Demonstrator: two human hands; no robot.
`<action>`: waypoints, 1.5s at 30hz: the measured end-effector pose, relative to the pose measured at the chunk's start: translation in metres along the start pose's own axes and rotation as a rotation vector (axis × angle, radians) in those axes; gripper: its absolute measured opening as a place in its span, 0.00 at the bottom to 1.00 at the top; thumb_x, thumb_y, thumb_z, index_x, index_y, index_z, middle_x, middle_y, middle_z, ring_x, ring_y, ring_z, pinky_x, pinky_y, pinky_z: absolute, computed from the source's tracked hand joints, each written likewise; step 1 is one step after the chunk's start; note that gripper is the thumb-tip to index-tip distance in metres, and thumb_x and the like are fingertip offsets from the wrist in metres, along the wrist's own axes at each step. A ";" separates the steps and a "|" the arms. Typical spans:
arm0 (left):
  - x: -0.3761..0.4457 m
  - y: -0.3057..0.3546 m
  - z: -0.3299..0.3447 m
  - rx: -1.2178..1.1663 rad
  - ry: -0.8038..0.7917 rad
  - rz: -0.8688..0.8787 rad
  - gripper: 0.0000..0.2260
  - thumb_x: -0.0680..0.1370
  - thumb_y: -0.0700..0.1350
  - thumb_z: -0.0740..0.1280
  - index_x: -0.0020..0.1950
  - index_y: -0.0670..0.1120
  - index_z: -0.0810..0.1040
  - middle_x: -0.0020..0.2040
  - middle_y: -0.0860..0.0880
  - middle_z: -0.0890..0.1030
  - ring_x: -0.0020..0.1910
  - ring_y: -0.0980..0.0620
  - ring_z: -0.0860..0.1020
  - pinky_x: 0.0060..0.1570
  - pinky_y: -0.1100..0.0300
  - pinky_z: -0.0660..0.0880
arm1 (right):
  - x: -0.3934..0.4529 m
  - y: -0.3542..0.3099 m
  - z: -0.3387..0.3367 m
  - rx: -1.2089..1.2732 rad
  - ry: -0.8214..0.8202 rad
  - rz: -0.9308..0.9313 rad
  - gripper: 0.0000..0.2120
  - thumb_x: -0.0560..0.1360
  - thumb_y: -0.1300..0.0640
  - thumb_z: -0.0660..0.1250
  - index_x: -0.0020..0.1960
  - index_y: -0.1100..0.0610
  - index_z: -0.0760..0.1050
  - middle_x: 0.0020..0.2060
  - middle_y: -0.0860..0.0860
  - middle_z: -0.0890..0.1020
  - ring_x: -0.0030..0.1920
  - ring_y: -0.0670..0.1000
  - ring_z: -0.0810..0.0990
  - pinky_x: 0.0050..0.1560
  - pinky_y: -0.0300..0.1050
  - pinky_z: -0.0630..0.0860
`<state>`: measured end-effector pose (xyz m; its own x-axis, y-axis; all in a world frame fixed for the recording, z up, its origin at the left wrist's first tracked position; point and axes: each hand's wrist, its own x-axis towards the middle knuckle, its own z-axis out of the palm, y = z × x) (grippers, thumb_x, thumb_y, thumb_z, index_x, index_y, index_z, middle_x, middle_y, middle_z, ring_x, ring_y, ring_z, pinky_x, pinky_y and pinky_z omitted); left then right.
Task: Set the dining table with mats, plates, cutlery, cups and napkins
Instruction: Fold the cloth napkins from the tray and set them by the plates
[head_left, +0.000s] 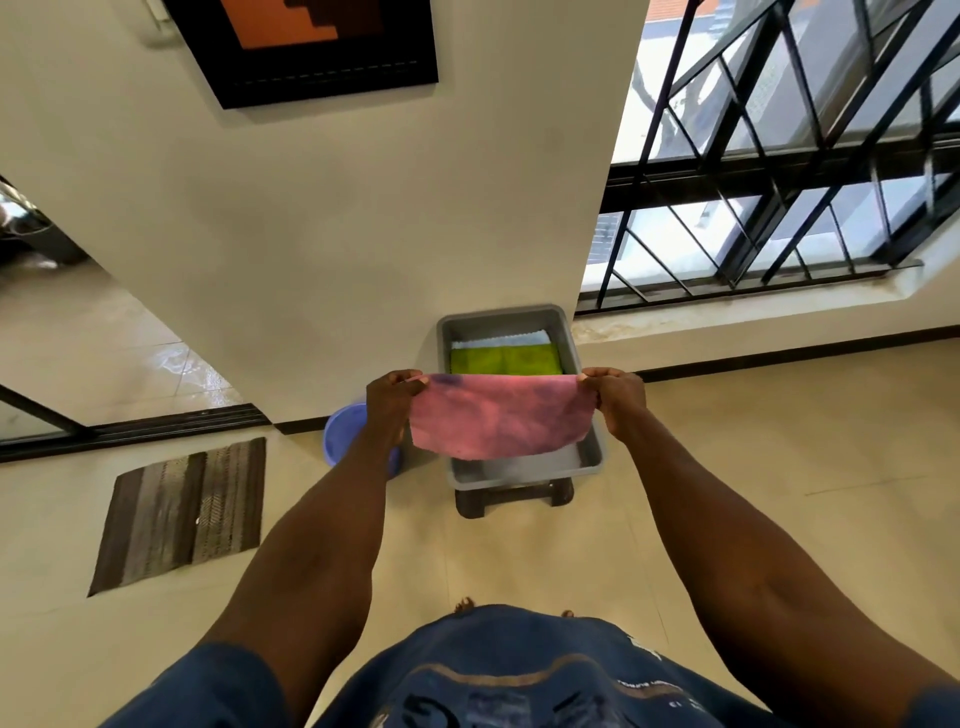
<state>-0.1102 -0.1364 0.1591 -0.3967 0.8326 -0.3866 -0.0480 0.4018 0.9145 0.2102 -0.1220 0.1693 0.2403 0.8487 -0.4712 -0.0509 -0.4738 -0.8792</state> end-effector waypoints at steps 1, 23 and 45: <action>0.001 0.002 -0.001 0.022 0.006 0.023 0.08 0.73 0.36 0.73 0.52 0.41 0.83 0.40 0.49 0.82 0.38 0.53 0.79 0.36 0.66 0.75 | -0.001 -0.003 0.001 -0.025 -0.053 -0.026 0.05 0.73 0.66 0.70 0.48 0.62 0.81 0.45 0.57 0.81 0.50 0.55 0.79 0.47 0.47 0.78; 0.015 0.052 0.012 0.125 -0.061 0.134 0.06 0.79 0.40 0.67 0.41 0.42 0.75 0.38 0.45 0.76 0.35 0.50 0.74 0.29 0.62 0.75 | 0.004 -0.053 0.014 -0.284 0.094 -0.244 0.08 0.78 0.56 0.60 0.43 0.59 0.72 0.37 0.52 0.75 0.40 0.50 0.72 0.40 0.45 0.70; -0.004 0.008 0.026 -0.085 -0.233 -0.346 0.06 0.78 0.31 0.63 0.45 0.41 0.75 0.28 0.47 0.82 0.27 0.53 0.81 0.31 0.60 0.81 | -0.005 0.002 0.010 -0.211 0.000 0.011 0.08 0.74 0.62 0.69 0.53 0.60 0.77 0.49 0.59 0.81 0.52 0.56 0.80 0.55 0.51 0.79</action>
<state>-0.0851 -0.1263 0.1644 -0.1261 0.7220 -0.6802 -0.2208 0.6481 0.7289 0.1992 -0.1250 0.1690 0.2403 0.8434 -0.4805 0.1502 -0.5214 -0.8400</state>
